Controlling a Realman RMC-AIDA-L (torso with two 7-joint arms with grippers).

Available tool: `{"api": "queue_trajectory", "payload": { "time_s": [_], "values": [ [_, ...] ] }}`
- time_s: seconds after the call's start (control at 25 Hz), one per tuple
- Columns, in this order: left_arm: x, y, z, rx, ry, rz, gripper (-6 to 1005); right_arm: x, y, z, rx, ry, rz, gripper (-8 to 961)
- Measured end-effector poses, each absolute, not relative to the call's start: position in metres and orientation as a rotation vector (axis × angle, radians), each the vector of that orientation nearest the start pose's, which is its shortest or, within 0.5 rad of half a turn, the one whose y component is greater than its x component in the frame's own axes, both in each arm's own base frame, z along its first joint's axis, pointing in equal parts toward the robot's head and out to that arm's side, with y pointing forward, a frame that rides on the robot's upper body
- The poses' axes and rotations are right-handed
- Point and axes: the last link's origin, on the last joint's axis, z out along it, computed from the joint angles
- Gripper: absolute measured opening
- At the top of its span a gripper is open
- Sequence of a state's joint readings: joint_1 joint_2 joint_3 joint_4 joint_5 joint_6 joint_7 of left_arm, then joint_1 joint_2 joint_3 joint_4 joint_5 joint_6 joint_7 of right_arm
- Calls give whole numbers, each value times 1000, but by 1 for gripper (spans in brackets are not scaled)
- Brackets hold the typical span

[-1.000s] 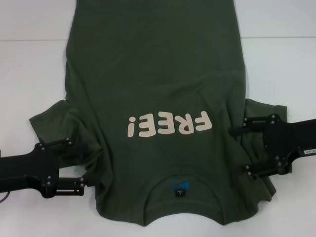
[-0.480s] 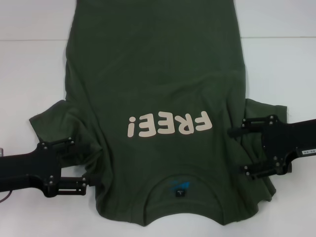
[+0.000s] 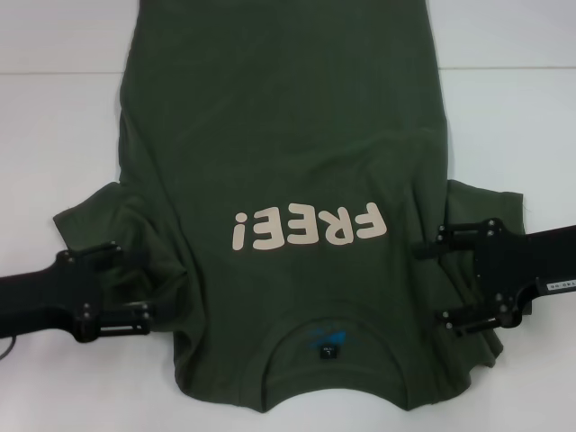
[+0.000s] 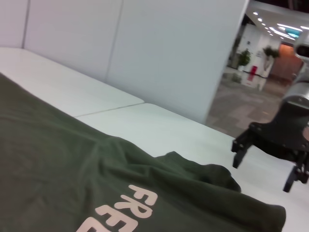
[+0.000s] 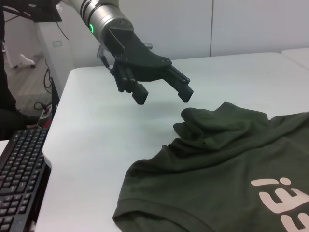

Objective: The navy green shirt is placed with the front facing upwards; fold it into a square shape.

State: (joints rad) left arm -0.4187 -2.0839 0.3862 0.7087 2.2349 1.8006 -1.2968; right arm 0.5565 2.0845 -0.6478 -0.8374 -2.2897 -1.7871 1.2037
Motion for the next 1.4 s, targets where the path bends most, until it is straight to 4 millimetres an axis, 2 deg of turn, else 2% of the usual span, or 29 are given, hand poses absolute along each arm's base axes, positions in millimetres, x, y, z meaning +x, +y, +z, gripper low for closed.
{"api": "queue_trajectory", "payload": {
  "time_s": [0.4, 0.56, 0.84, 1.04, 1.4],
  "values": [
    [-314, 273, 60, -2565, -1063, -611, 934, 268, 315, 20, -2951, 189, 359, 865],
    [-315, 273, 71, -2475, -1261, -490, 934, 269, 316, 19, -2949, 202, 348, 865],
    [-312, 287, 60, -2359, -1534, -196, 934, 267, 316, 19, -2956, 201, 349, 865],
    [-310, 297, 48, -2317, -1568, -57, 934, 266, 317, 19, -2956, 190, 347, 865],
    [-305, 309, 35, -2329, -1465, 52, 933, 266, 316, 18, -2965, 168, 346, 864]
  ]
}}
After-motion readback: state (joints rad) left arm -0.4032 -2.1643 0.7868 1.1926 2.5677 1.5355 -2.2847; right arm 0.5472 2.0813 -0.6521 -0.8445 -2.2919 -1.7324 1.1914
